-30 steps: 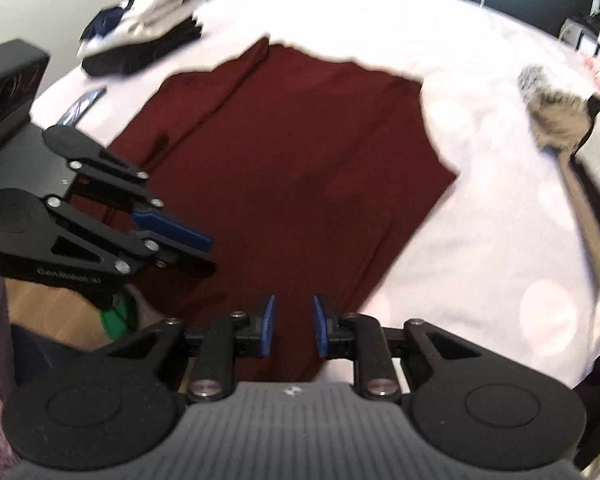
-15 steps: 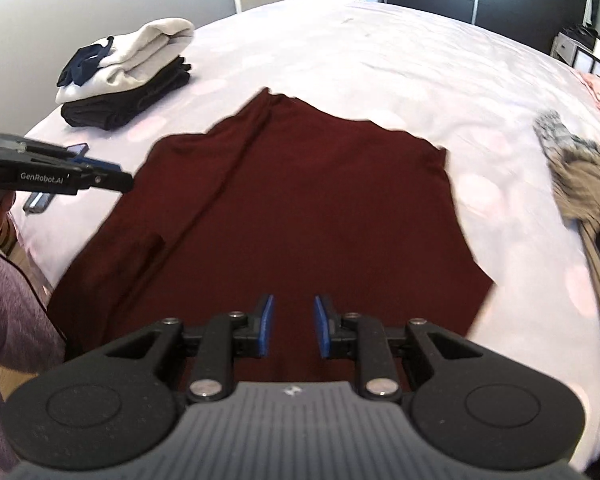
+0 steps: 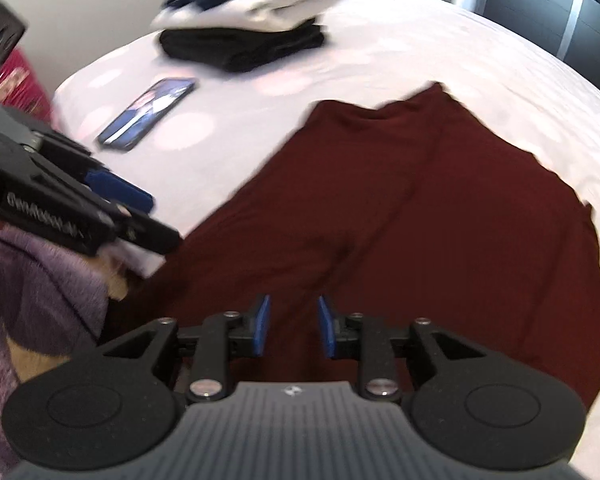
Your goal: Fold clothes
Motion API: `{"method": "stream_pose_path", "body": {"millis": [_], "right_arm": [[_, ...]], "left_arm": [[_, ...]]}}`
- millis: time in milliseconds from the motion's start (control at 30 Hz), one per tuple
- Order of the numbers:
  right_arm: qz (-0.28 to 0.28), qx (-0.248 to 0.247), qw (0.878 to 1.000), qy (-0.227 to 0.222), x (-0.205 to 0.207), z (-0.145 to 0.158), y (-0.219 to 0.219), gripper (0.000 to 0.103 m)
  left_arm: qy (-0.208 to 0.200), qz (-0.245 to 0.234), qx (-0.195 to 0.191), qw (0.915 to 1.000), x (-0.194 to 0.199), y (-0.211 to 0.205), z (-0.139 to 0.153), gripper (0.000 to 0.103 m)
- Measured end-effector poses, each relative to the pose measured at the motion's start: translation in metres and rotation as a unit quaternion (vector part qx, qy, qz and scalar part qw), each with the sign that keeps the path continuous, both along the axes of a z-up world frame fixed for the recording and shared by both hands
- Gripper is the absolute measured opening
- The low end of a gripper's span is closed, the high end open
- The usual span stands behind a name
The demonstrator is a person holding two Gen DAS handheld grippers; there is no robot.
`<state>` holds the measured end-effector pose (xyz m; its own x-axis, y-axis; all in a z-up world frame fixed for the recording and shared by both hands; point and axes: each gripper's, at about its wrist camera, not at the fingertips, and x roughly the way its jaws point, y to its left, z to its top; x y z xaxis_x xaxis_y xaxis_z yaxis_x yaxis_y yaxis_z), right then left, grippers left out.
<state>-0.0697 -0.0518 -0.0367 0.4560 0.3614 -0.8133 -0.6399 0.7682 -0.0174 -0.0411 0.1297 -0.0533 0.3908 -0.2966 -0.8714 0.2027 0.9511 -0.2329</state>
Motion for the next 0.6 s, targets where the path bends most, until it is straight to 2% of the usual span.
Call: {"method": "stream_pose_path", "body": {"millis": [167, 300, 367, 400, 500, 600], "right_arm": [[0.030, -0.021, 0.999, -0.006, -0.010, -0.008, 0.018, 0.035], [0.018, -0.016, 1.000, 0.000, -0.004, -0.009, 0.016, 0.036], [0.014, -0.016, 1.000, 0.001, -0.004, -0.010, 0.016, 0.037], [0.014, -0.016, 1.000, 0.003, -0.003, -0.011, 0.016, 0.037], [0.012, -0.016, 1.000, 0.004, -0.003, -0.013, 0.014, 0.037], [0.015, 0.002, 1.000, 0.005, -0.005, -0.009, 0.010, 0.037]], "left_arm": [[0.038, -0.005, -0.002, 0.9993, -0.005, 0.001, -0.027, 0.047], [0.064, 0.008, -0.027, 0.9976, -0.004, 0.005, -0.048, 0.038], [0.067, 0.009, -0.039, 0.9970, -0.003, 0.006, -0.052, 0.032], [0.070, 0.010, -0.049, 0.9963, -0.003, 0.008, -0.053, 0.024], [0.065, 0.002, -0.060, 0.9961, -0.005, 0.008, -0.050, 0.012], [0.044, -0.008, -0.053, 0.9976, -0.010, 0.005, -0.040, 0.010]]}}
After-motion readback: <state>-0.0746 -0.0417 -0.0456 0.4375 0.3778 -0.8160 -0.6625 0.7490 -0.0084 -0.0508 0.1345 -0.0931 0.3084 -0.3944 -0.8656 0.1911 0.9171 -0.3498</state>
